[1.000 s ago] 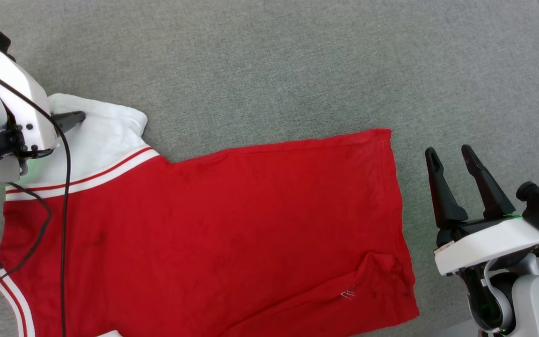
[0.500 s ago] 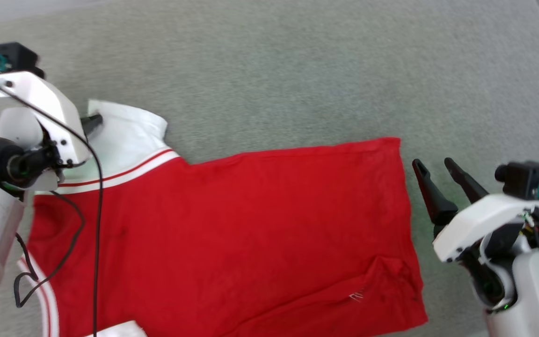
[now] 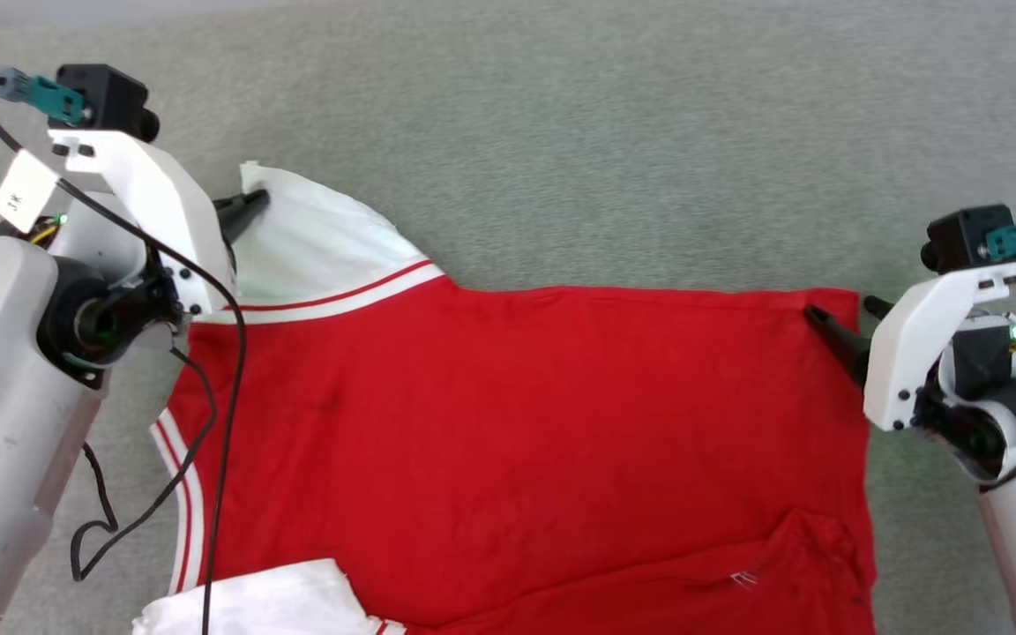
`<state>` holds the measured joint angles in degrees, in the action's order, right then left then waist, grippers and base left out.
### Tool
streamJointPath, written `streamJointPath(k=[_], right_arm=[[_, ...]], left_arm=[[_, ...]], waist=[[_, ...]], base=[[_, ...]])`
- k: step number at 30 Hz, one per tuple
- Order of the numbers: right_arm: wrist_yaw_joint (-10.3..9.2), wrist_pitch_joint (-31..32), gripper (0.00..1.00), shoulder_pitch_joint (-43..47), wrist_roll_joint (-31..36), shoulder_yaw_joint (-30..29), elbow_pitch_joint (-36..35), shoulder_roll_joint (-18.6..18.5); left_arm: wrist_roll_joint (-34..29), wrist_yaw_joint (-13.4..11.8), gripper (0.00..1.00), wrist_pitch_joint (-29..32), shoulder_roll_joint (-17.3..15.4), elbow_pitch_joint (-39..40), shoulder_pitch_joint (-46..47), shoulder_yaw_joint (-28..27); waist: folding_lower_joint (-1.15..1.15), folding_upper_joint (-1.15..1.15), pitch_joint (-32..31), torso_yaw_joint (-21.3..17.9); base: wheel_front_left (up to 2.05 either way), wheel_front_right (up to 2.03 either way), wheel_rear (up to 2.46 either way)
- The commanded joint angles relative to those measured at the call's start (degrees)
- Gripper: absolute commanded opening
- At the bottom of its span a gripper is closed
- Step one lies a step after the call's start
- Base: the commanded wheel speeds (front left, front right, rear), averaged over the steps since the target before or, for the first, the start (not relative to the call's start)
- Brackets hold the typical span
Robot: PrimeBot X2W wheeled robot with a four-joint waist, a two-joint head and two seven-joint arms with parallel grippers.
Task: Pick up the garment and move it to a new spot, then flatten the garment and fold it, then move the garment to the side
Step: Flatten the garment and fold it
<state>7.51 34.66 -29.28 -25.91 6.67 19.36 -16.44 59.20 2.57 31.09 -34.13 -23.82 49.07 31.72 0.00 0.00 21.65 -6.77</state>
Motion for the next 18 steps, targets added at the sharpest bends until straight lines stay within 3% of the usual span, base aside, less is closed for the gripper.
streamJointPath(k=[1,5,6,7,8,9,10,13,18], right_arm=[[-0.04,1.88,1.0,-1.1,-0.33,1.16,1.63,-0.56],[-0.02,7.73,1.0,-0.96,-1.65,3.52,5.46,-0.56],[-0.02,9.65,0.75,-0.64,-1.84,3.87,6.61,-0.55],[-0.02,11.41,0.35,-0.24,-2.26,3.83,7.62,-0.34],[-0.02,11.41,0.35,-0.24,-2.26,3.83,7.62,-0.34],[-0.01,12.83,0.06,-0.04,-2.42,3.79,8.24,-0.18],[-0.01,13.55,0.0,-0.16,-2.68,3.64,8.43,-0.13],[-0.04,13.19,0.0,-1.22,-2.74,2.4,7.95,-0.35],[-0.04,7.46,0.0,-3.37,-1.12,0.03,4.29,-1.43]], left_arm=[[0.13,-0.22,0.0,-0.03,-0.18,1.4,-0.79,0.05],[0.45,-0.54,0.0,-0.53,-0.69,3.93,-2.0,-0.21],[0.54,-0.53,0.0,-0.58,-0.73,4.51,-2.29,-0.26],[0.62,-0.61,0.0,-0.91,-0.78,5.02,-2.64,-0.42],[0.62,-0.61,0.0,-0.91,-0.78,5.02,-2.64,-0.42],[0.66,-0.73,0.0,-1.09,-0.88,5.46,-2.97,-0.5],[0.62,-0.8,0.0,-1.27,-1.08,5.99,-3.31,-0.57],[0.52,-1.04,0.0,-2.45,-1.33,7.07,-4.45,-0.92],[0.26,-1.77,0.0,-5.36,-2.09,8.81,-6.89,-1.94]], waist=[[0.0,0.0,0.77,1.19],[0.0,0.0,1.26,2.29],[0.0,0.0,1.24,2.54],[0.0,0.0,1.18,2.76],[0.0,0.0,1.18,2.76],[0.0,0.0,1.13,2.97],[0.0,0.0,1.09,3.16],[0.0,0.0,0.74,3.68],[0.0,0.0,-1.16,4.27]], base=[[0.0,0.0,0.0],[0.0,0.0,0.0],[0.0,0.0,0.0],[0.0,0.0,0.0],[0.0,0.0,0.0],[0.0,0.0,0.0],[0.0,0.0,0.0],[0.0,0.0,0.0],[0.0,0.0,0.0]])
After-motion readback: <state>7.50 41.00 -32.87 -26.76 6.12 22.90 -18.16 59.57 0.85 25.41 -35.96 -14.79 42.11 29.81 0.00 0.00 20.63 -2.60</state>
